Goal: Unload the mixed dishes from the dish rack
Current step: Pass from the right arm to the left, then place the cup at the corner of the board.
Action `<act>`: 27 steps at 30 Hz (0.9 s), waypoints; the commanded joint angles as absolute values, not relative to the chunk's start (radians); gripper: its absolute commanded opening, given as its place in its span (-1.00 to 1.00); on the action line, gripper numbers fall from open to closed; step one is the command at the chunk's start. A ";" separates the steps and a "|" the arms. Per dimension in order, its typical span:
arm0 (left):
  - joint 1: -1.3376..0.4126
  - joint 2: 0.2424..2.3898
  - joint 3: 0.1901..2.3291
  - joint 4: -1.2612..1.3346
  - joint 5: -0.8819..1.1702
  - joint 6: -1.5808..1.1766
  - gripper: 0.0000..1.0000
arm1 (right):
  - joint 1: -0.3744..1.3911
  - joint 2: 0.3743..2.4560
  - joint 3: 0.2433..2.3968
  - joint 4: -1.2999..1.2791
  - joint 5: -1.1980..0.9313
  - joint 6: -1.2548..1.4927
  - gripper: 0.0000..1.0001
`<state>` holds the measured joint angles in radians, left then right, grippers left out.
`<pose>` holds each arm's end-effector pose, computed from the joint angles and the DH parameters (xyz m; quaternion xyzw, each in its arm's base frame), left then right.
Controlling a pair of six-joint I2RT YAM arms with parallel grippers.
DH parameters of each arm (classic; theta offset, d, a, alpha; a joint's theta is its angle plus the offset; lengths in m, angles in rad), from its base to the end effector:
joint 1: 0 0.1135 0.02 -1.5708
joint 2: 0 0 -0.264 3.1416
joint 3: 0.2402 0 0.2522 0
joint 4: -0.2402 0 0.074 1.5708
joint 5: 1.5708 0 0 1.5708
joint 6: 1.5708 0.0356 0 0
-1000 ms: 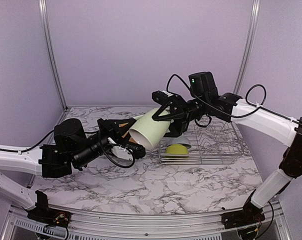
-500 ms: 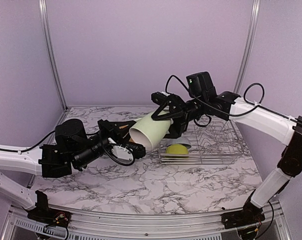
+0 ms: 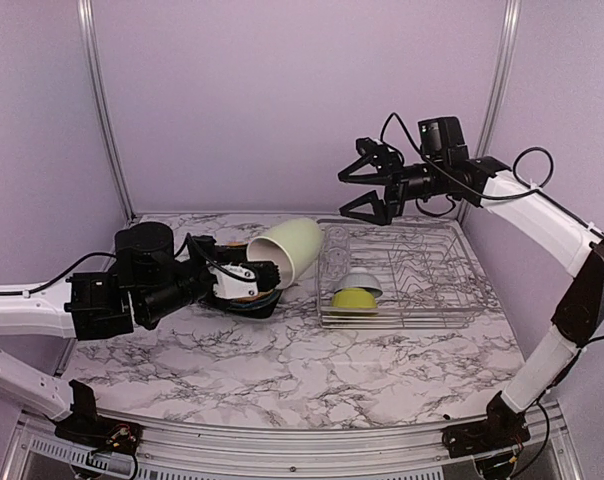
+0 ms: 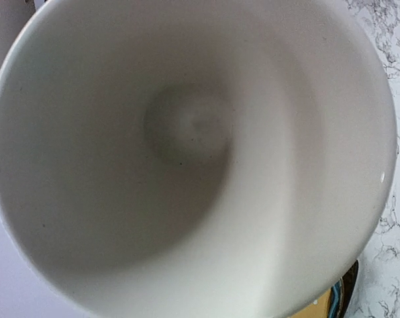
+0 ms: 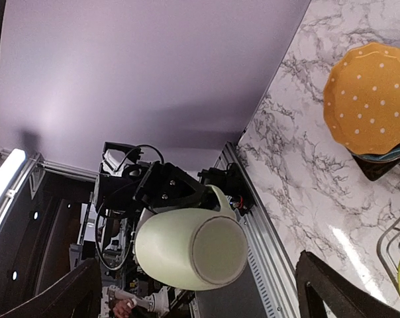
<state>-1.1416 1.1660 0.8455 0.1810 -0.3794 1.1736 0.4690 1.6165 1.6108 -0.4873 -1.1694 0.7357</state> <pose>0.1258 -0.2432 0.3210 0.6291 0.4109 0.1526 0.6420 0.3017 0.1896 0.3942 -0.1856 0.7470 0.6328 0.0842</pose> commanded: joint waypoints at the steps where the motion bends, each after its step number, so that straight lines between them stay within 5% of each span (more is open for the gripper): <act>1: -1.055 1.122 0.974 0.117 -0.375 0.878 -1.00 | 0.390 1.628 1.676 -0.537 -1.090 0.662 0.97; 17: -0.673 1.240 1.184 -0.129 -0.469 0.200 -1.00 | 0.214 1.704 1.957 -0.828 -0.733 0.303 0.97; 27: -0.386 1.505 1.443 -0.449 -0.230 -0.119 -1.00 | 0.208 1.676 1.994 -0.782 -0.441 0.167 0.97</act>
<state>-0.4557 1.4338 1.3399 -0.3359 -0.3336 0.0288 0.2138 1.7020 1.9900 -0.8200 -0.5907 0.2310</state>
